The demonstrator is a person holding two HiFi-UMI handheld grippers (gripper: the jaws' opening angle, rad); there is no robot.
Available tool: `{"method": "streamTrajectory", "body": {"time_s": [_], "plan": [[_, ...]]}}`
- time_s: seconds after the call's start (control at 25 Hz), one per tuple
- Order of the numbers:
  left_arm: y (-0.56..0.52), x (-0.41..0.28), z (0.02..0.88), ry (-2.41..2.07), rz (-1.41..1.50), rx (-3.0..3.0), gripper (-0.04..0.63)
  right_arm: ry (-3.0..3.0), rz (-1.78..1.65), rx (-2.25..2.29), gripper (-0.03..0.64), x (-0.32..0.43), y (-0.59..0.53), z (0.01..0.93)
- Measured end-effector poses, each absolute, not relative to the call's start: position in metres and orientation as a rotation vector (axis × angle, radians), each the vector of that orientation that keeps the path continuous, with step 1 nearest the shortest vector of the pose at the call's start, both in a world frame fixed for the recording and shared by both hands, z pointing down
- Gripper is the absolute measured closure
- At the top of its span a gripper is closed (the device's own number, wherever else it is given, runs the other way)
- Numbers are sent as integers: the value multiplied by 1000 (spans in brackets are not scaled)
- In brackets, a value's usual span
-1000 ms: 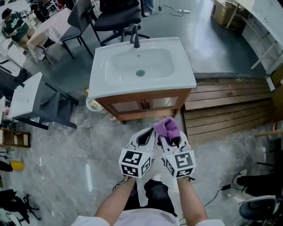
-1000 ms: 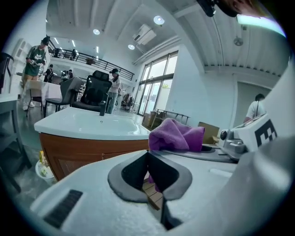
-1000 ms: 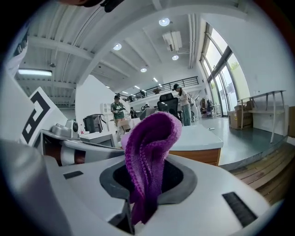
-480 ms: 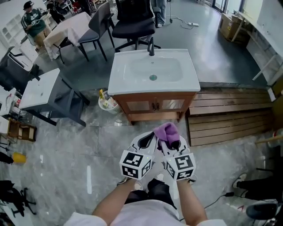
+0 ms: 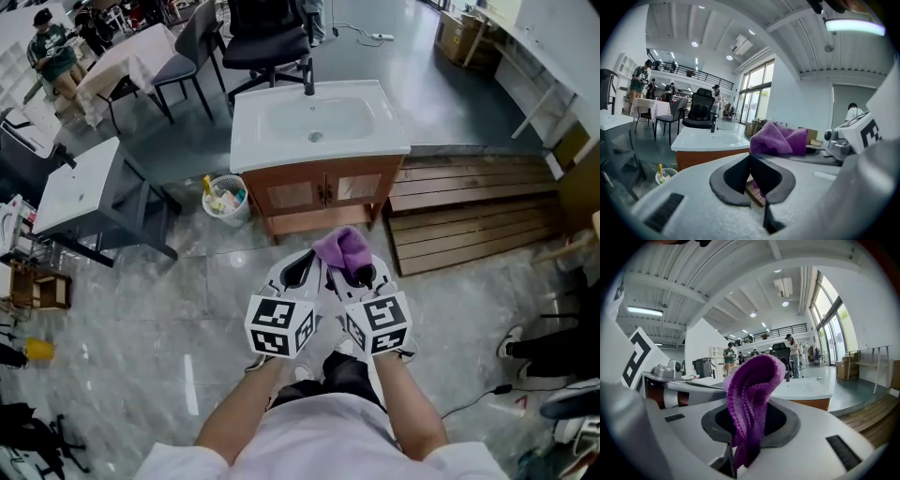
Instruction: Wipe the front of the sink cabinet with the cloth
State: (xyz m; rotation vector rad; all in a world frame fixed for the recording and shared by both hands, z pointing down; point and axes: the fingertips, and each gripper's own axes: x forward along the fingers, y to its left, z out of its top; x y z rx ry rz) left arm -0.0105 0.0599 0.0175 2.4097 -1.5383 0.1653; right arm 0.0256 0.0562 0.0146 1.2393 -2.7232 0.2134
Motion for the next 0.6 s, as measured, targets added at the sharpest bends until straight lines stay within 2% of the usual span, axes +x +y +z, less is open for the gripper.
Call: {"method": "streamTrajectory", "body": {"time_s": [0.6], "plan": [[113,-21,21,-1485,156,2451,589,-2695,198,1319,529,18,107,13]]}}
